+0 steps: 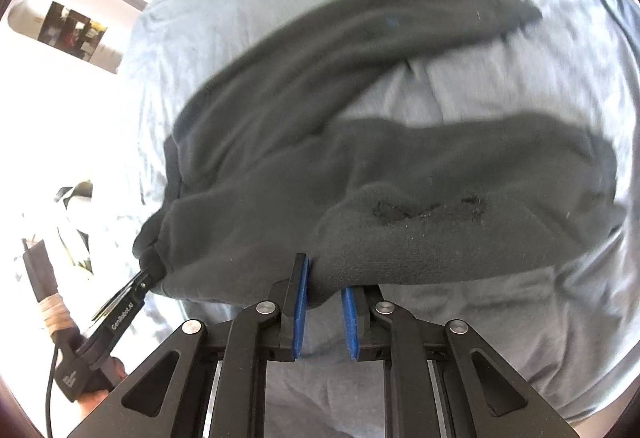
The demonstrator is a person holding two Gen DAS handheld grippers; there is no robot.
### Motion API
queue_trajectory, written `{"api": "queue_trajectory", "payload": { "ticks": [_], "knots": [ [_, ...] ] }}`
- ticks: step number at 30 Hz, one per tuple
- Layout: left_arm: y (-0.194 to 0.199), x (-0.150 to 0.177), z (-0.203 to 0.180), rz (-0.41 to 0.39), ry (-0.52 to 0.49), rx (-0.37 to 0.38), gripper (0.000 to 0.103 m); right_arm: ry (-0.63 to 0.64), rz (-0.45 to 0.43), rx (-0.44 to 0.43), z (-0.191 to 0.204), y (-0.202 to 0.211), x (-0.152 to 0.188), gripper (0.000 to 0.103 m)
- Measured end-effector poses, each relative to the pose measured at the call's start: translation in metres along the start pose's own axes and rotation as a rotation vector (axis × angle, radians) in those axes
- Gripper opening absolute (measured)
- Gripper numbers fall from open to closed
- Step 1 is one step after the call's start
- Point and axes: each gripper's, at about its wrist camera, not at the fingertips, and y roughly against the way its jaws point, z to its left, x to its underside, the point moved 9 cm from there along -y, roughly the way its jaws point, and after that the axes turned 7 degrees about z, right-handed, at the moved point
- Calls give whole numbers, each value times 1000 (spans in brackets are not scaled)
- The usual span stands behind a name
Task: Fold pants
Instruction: 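Close the left tool on the waistband while the right tool grips the leg cuffs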
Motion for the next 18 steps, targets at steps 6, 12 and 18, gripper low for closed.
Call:
{"api": "queue_trajectory", "payload": {
  "ticks": [6,12,18],
  "knots": [
    [13,-22,0,-4,57,18,12,45,-38,5,12,25,-31,16],
    [8,-48,0,6,97,28,12,91,-54,7,30,26,-68,16],
    [0,-81,-9,-5,95,41,12,99,-79,4,38,23,-104,16]
  ]
}}
